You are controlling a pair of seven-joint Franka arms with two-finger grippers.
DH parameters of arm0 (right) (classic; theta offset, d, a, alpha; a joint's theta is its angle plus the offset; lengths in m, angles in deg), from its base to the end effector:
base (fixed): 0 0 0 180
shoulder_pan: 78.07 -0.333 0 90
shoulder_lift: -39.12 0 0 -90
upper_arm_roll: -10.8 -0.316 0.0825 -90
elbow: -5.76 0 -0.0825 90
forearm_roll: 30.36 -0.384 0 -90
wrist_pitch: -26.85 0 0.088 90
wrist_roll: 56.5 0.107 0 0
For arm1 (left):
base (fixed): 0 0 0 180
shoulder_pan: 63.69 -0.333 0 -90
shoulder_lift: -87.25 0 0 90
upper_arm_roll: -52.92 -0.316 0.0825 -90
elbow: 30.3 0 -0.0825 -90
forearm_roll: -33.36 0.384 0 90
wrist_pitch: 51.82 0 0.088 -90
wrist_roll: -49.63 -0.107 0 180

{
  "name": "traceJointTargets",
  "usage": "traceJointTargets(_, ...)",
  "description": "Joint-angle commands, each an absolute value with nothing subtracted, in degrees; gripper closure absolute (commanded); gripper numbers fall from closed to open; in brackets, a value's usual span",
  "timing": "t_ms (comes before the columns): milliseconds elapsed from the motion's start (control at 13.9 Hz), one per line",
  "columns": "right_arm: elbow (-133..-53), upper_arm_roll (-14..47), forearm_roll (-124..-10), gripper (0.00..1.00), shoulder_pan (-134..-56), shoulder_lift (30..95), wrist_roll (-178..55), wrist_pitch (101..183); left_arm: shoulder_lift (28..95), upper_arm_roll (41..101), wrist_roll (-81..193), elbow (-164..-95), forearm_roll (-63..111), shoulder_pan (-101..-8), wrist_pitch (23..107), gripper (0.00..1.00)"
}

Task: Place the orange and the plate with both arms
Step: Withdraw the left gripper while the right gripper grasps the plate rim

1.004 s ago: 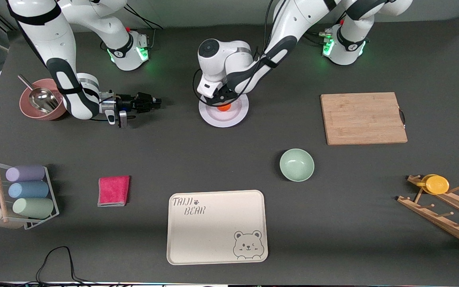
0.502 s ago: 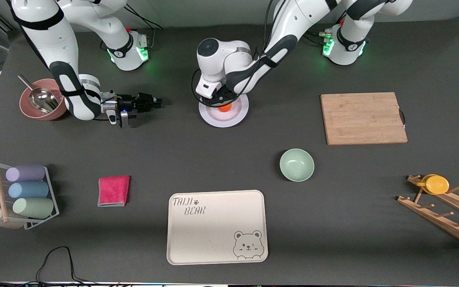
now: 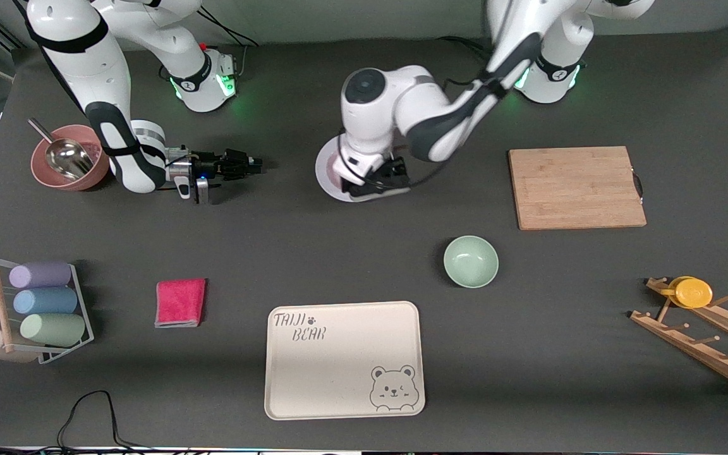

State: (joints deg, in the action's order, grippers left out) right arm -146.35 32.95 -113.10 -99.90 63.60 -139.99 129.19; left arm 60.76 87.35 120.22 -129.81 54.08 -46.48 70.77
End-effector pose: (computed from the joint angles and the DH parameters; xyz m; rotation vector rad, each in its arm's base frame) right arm 0.3120 0.0569 0.0969 -1.9520 -0.0942 0.1195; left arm 0.4490 -0.4801 0.3532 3.1198 0.3010 0.0992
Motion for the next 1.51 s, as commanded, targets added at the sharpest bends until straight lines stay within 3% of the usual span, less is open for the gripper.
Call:
traceJointTargets(0,-145.85,29.53,-119.9,0.58,-101.61,65.75,-143.16,128.72,69.11,88.07,104.88,-131.29,47.8,-54.96,66.15,0.0)
traceJointTargets(287,-145.41,26.2,-128.16,0.58,-104.79,66.54,-143.25,129.33,78.0,87.64,90.51,-131.37,43.04,-66.83,61.3,0.0)
traceJointTargets(645,-143.92,20.05,-138.19,0.58,-107.43,66.98,-143.25,132.4,83.29,87.37,72.24,-130.41,37.25,-82.03,53.67,0.0)
traceJointTargets(861,-142.95,16.09,-142.94,0.58,-107.51,66.98,-143.25,134.42,84.7,87.11,62.75,-130.06,34.61,-89.07,51.2,0.0)
traceJointTargets(1147,-142.25,14.41,-145.05,0.58,-107.51,66.98,-143.16,135.66,84.88,85.88,59.75,-127.77,33.19,-91.64,48.29,0.0)
traceJointTargets(1219,-142.25,13.89,-145.15,0.63,-107.51,66.98,-143.25,135.66,85.05,84.14,57.73,-127.86,32.41,-91.03,48.55,0.0)
traceJointTargets(1291,-142.25,13.79,-145.15,0.82,-107.43,66.98,-143.25,135.66,86.27,77.5,56.41,-128.12,30.48,-85.98,48.29,0.0)
traceJointTargets(1434,-142.25,13.79,-145.85,0.98,-107.43,66.98,-143.16,135.57,86.99,57.58,54.56,-128.21,30.11,-68.26,47.42,0.0)
